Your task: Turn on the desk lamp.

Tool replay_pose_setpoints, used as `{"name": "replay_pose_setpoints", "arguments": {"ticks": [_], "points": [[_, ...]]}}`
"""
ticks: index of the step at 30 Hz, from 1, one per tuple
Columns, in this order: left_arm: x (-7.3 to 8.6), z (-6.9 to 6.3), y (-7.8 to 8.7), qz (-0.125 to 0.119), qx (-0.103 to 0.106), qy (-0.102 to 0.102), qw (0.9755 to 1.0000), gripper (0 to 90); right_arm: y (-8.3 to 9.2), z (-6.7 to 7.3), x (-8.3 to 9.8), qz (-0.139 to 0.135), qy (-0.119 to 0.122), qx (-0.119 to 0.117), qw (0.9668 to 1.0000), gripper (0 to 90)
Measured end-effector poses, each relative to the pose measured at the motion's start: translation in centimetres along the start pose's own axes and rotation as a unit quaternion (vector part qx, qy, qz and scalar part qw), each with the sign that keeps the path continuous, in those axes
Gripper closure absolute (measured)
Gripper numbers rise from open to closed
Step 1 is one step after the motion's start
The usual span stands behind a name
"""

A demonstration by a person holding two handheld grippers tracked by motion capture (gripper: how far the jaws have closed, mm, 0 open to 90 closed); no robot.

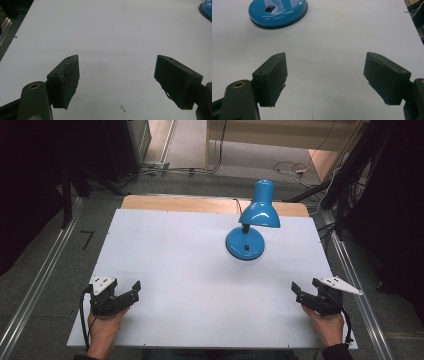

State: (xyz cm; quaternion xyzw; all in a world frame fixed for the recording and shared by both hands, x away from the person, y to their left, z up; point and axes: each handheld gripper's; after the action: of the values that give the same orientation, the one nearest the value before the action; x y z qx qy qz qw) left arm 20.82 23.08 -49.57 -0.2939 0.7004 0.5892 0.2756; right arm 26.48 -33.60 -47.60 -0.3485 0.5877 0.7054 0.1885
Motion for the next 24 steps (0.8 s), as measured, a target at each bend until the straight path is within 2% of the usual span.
{"name": "replay_pose_setpoints", "arguments": {"ticks": [9, 24], "points": [[0.0, -0.2, -0.1, 0.002, -0.003, -0.003, 1.0000, 21.1, -0.4, 0.0, -0.6, -0.007, 0.004, -0.003, 1.0000, 19.0], [0.0, -0.2, -0.1, 0.000, -0.003, -0.008, 1.0000, 21.1, -1.3, 1.0, -1.8, -0.009, 0.011, -0.006, 0.9999, 19.4]]}}
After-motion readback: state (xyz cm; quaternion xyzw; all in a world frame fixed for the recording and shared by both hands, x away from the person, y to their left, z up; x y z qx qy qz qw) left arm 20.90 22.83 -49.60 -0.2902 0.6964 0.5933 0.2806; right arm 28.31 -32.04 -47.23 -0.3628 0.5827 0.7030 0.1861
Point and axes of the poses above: each handheld gripper's, and its own axes: y roughly backward along the jaws, x roughly out of its underside, z roughly to its left, and after that the axes turned 9 degrees about z, right-handed
